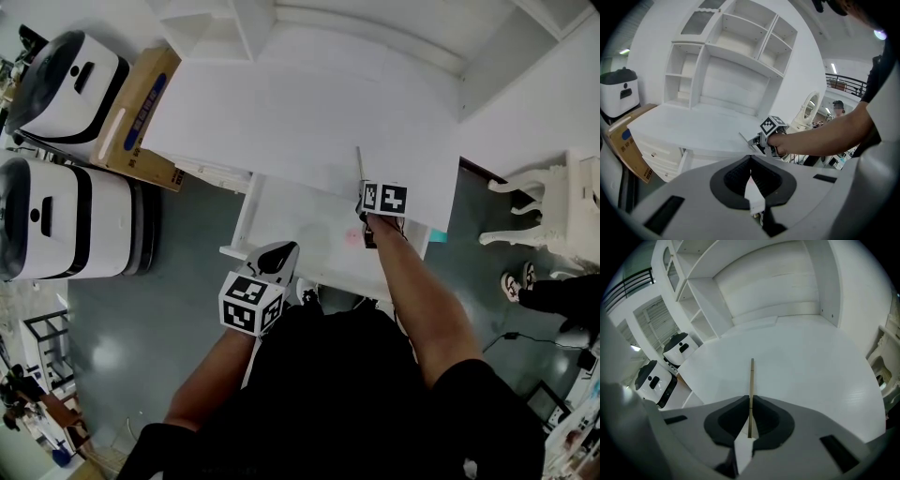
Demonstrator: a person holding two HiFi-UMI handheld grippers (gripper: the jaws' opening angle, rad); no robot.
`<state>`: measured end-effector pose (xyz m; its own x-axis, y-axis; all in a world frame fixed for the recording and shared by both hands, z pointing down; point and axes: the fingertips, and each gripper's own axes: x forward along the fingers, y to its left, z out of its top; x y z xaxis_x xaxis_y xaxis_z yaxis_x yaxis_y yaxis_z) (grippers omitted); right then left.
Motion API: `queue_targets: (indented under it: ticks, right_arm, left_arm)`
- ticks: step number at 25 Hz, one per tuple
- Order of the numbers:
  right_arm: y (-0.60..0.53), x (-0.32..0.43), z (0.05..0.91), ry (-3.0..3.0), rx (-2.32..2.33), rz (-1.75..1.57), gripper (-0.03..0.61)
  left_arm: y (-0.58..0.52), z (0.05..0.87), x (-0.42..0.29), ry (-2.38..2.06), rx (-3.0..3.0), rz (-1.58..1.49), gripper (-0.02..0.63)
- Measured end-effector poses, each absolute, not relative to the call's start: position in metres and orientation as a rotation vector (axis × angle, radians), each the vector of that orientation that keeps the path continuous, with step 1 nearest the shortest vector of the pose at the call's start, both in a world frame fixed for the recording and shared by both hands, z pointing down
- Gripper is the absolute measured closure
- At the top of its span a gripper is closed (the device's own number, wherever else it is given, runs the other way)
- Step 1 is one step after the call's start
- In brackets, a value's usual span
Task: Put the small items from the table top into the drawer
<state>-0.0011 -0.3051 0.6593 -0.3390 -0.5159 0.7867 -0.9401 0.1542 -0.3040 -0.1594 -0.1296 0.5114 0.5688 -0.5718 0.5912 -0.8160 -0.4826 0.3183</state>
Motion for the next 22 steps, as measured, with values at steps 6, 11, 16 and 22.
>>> queue_targets:
  ticks: [6, 11, 16, 22]
  right_arm:
    - [-0.288, 0.01, 0.641, -1.987, 1.377, 1.094, 0.534]
    - [-0.263, 0.029, 0.622, -2.049, 1.325, 1.023, 0.534]
    - [-0.23, 0.056, 0.613, -2.081, 1.229, 0.878, 0.534]
    - [-0.165, 0.072, 0.639, -2.067, 0.949, 0.66, 0.534]
  left_arm:
    - [-0.128, 0.512, -0.145, -1.091, 2.236, 0.564, 0.604]
    - [-0.124, 0.51, -0.125, -1.071, 2.26, 0.57, 0.604]
    - [-0.121, 0.507, -0.11, -1.058, 2.279, 0.577, 0.604]
    - [-0.117, 0.505, -0.092, -1.049, 2.285, 0.588, 0.604]
